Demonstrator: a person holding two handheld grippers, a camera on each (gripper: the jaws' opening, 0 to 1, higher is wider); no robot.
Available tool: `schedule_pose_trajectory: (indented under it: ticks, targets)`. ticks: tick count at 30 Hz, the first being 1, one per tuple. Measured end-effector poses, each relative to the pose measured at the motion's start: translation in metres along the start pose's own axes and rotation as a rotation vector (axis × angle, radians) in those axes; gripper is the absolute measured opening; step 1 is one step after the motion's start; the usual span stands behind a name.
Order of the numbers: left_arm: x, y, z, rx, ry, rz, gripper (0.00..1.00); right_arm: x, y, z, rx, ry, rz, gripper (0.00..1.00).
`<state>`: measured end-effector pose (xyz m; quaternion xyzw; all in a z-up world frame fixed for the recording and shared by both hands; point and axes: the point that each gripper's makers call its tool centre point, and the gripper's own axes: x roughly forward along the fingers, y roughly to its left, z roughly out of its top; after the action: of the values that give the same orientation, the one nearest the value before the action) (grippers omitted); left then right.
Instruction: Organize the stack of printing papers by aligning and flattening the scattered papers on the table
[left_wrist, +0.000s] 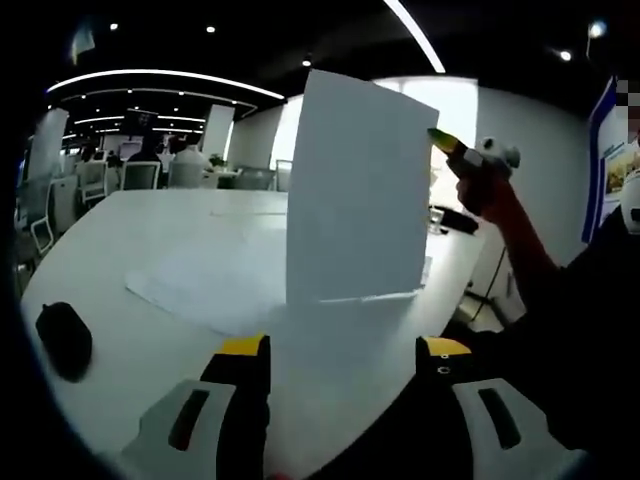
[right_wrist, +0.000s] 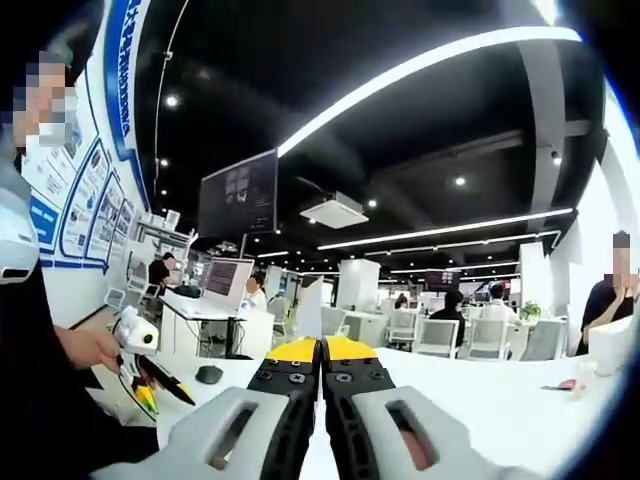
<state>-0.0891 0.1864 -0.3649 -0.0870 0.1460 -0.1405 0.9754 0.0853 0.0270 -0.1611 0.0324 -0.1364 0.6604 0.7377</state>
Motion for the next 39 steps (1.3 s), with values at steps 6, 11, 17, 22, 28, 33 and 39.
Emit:
schedule_pose_trajectory:
  ticks: [6,11,17,22,28,33,39]
  targets:
    - [0.0,-0.001,0.003,0.003,-0.004,-0.001,0.62,-0.001,0.004,0.005,-0.003,-0.01,0.009,0.0]
    - [0.001,0.0,0.002,0.003,-0.004,-0.002,0.62,-0.001,0.006,0.008,-0.007,-0.015,0.016,0.0]
    - [0.003,-0.001,0.002,0.003,-0.007,-0.008,0.62,0.001,0.011,0.009,-0.003,-0.017,0.028,0.0]
    - [0.003,0.003,0.002,-0.002,-0.007,-0.01,0.62,0.003,0.015,0.012,-0.004,-0.021,0.039,0.0]
    - [0.005,-0.001,0.003,0.001,-0.009,-0.012,0.62,0.005,0.02,0.015,-0.002,-0.026,0.051,0.0]
    - [0.004,-0.002,0.002,0.002,-0.007,-0.012,0.62,0.007,0.027,0.018,-0.002,-0.026,0.071,0.0]
    - [0.005,-0.006,0.003,0.003,-0.01,-0.012,0.62,0.008,0.031,0.021,0.001,-0.027,0.082,0.0]
